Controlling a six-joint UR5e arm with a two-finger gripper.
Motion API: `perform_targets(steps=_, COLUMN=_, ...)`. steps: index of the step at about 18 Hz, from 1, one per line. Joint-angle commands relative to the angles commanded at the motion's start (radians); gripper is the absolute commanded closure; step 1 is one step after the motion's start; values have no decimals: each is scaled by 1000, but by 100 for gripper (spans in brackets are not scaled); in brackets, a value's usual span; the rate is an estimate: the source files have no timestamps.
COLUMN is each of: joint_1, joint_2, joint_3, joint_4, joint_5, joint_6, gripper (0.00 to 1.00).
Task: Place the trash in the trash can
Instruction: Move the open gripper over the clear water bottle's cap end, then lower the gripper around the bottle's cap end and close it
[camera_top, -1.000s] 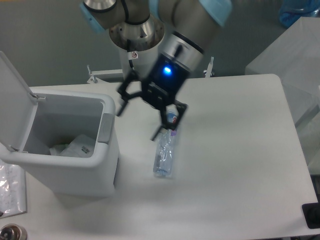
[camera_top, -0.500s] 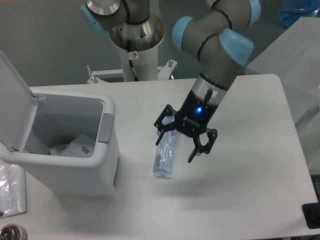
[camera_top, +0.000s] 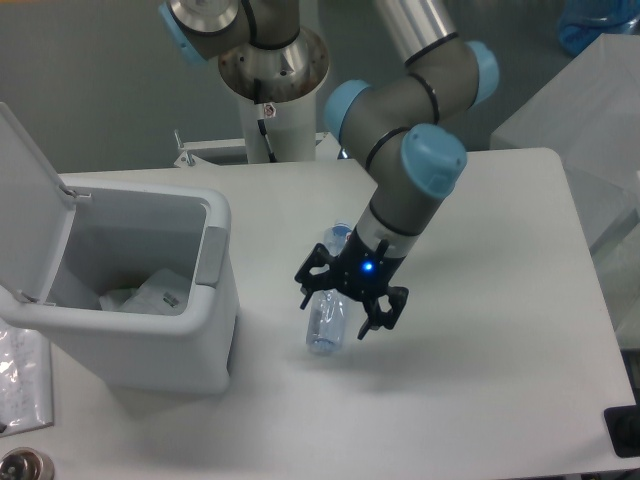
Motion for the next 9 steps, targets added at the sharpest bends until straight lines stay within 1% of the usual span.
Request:
perform_targets(steps=3, joint_1=-29, joint_2=-23, joint_3=0, joint_4=0, joint_5=65, joint_6=-3, gripper=0)
perform_targets(steps=8, joint_1=-34, joint_2=-51, joint_3=0, joint_4=9, joint_5=68, joint_6=-24, gripper=0)
perform_targets(steps=9, joint_1=-35, joint_2=-58, joint_3=0, joint_4=11, joint_5=86, joint_6=-37, gripper=0)
